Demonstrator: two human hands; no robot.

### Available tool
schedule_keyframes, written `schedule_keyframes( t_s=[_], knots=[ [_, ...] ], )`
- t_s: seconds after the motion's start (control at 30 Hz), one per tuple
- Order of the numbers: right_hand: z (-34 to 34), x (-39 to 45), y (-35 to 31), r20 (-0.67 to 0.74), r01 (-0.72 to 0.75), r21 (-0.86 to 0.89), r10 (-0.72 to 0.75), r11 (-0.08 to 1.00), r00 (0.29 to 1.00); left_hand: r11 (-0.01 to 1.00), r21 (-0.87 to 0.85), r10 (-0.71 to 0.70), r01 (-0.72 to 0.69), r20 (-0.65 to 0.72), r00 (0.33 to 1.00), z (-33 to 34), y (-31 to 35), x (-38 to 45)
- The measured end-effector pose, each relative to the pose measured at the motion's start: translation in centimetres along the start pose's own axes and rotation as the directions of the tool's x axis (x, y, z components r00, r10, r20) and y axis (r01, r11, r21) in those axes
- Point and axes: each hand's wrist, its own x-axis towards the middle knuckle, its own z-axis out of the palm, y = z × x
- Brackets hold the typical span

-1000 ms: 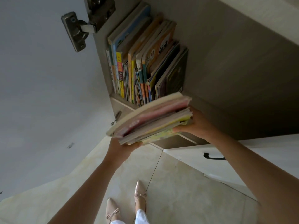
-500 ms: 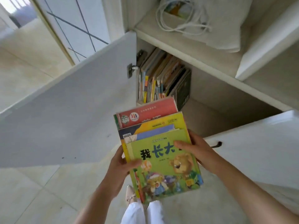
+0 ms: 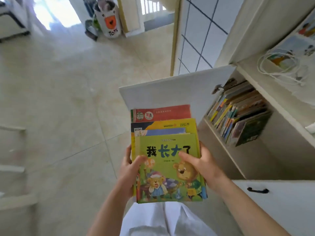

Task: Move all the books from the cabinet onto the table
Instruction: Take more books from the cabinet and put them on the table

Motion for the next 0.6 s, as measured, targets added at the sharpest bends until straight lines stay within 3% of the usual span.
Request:
schedule_keyframes(
  t_s=[0.23, 0.47, 0.6],
  knots=[
    [6.7, 0.0, -1.6, 0.343, 0.048, -0.211, 0.028, 0.976, 0.939, 0.97, -0.204, 0.078, -0.132, -0.252, 0.965, -5.5, -2.8, -7.5],
    [17.2, -4.2, -2.1, 0.618, 0.165, -0.355, 0.099, 0.92, 0.78, 0.901, -0.299, 0.084, -0.315, -0.59, 0.803, -12.4, -7.2, -15.3],
    [23.6, -7.5, -0.4, 0.693, 0.224, -0.405, 0.138, 0.886, 0.707, 0.846, -0.352, 0.049, -0.4, -0.696, 0.716, -16.9, -10.3, -19.7]
  ],
)
